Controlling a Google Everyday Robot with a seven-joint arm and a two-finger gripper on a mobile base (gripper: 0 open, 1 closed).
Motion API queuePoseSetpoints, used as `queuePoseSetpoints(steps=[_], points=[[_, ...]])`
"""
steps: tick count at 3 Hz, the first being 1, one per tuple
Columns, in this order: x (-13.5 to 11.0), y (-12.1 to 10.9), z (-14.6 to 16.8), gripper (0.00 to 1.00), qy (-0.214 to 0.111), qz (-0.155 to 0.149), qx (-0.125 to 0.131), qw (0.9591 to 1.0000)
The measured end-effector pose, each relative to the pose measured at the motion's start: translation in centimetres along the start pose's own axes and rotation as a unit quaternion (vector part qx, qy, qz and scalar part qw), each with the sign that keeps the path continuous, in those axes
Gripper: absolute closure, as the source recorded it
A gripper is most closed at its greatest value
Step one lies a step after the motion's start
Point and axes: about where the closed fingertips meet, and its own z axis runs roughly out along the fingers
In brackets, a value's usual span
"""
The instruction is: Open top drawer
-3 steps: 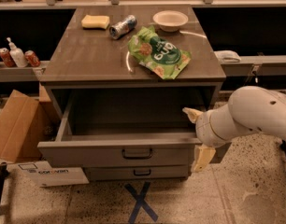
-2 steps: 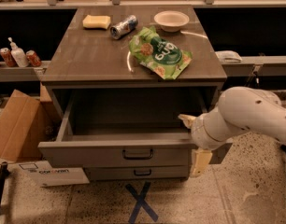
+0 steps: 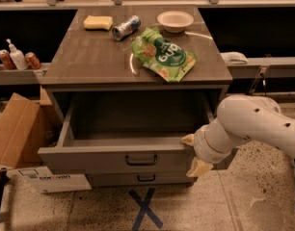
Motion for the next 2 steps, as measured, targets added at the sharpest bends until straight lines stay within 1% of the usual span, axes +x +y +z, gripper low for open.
queuePoseSetpoints(steps=[1,2], points=[[-0.8,2.4,-0.8,0.66,0.004,-0.007,-0.017,0.9998],[-1.1,3.9,-1.4,0.88,0.002,-0.012,-0.022,0.9997]])
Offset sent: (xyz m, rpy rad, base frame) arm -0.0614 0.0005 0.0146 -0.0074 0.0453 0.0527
